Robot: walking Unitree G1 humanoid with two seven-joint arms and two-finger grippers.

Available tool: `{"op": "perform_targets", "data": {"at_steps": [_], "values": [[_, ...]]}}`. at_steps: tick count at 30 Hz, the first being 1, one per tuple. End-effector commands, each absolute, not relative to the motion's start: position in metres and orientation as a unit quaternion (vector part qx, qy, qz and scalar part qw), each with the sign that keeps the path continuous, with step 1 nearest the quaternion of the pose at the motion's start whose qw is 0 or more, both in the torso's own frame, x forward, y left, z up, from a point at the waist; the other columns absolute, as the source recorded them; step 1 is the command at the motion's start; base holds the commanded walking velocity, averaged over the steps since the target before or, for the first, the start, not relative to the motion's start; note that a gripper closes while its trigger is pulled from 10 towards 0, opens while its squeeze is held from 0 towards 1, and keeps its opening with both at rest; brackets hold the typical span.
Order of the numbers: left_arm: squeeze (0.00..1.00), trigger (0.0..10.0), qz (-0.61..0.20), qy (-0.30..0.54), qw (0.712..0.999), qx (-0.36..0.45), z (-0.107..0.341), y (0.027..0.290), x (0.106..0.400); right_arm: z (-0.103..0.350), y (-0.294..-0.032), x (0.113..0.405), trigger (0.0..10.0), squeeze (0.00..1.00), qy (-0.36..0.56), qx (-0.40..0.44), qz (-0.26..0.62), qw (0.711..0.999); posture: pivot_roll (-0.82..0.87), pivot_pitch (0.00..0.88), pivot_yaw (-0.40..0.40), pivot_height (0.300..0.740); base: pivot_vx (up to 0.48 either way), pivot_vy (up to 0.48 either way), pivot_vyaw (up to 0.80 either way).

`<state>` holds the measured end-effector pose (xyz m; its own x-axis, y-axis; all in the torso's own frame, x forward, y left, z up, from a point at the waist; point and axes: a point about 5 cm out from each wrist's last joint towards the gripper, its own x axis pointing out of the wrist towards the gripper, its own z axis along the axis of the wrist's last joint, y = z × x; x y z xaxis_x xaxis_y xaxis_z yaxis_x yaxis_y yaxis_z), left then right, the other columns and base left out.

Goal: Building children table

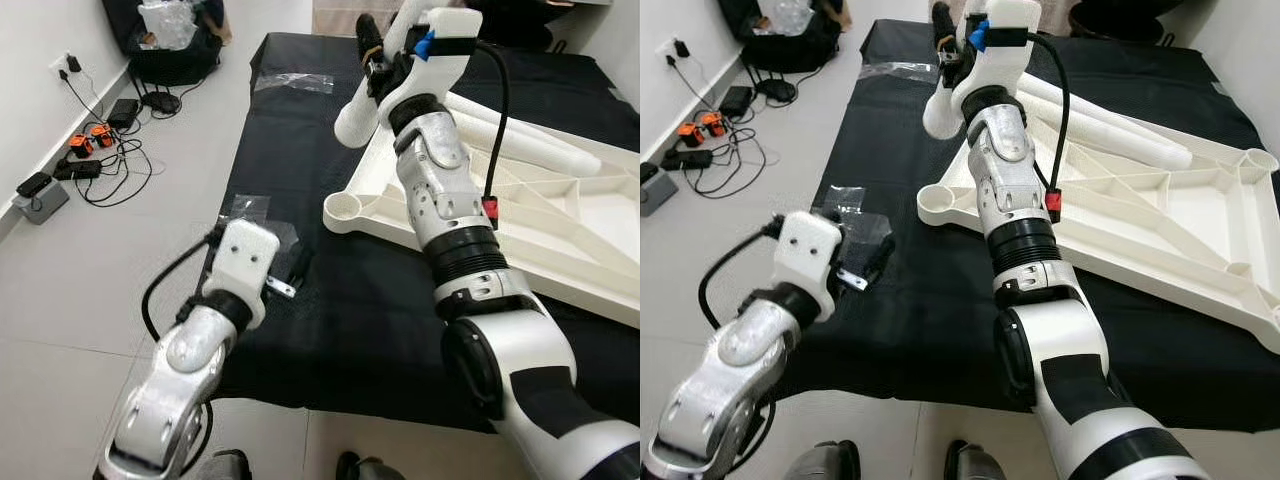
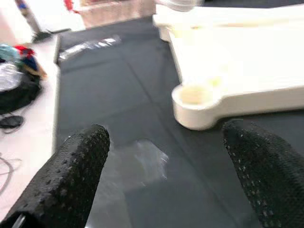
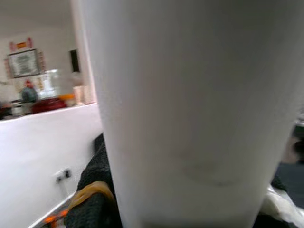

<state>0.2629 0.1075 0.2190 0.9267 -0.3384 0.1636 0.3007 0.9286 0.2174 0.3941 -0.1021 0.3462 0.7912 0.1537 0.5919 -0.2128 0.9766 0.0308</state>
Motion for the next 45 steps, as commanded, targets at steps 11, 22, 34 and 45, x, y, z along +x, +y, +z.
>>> {"op": "perform_targets", "data": {"at_steps": [11, 22, 34, 45], "values": [[0.0, 10.0, -0.081, -0.144, 0.984, 0.069, 0.243, 0.124, 0.274, 0.339, -0.082, 0.391, 10.0, 0.0, -0.291, 0.048, 0.178, 0.939, 0.09, 0.172, -0.08, 0.74, 0.0, 0.0, -0.28], [0.0, 10.0, -0.058, -0.222, 0.971, 0.064, 0.289, 0.126, 0.28, 0.34, -0.083, 0.382, 10.0, 0.0, -0.321, 0.039, 0.169, 0.931, 0.08, 0.152, -0.079, 0.74, 0.147, 0.0, 0.0], [0.0, 10.0, -0.054, -0.235, 0.966, 0.097, 0.297, 0.128, 0.285, 0.359, -0.094, 0.381, 10.0, 0.0, -0.342, 0.034, 0.146, 0.928, 0.08, 0.167, -0.075, 0.74, 0.335, 0.0, -0.13], [0.0, 10.0, -0.038, -0.216, 0.971, 0.095, 0.294, 0.132, 0.287, 0.363, -0.098, 0.379, 10.0, 0.0, -0.35, 0.033, 0.133, 0.927, 0.09, 0.155, -0.08, 0.74, 0.089, 0.0, -0.22]]}}
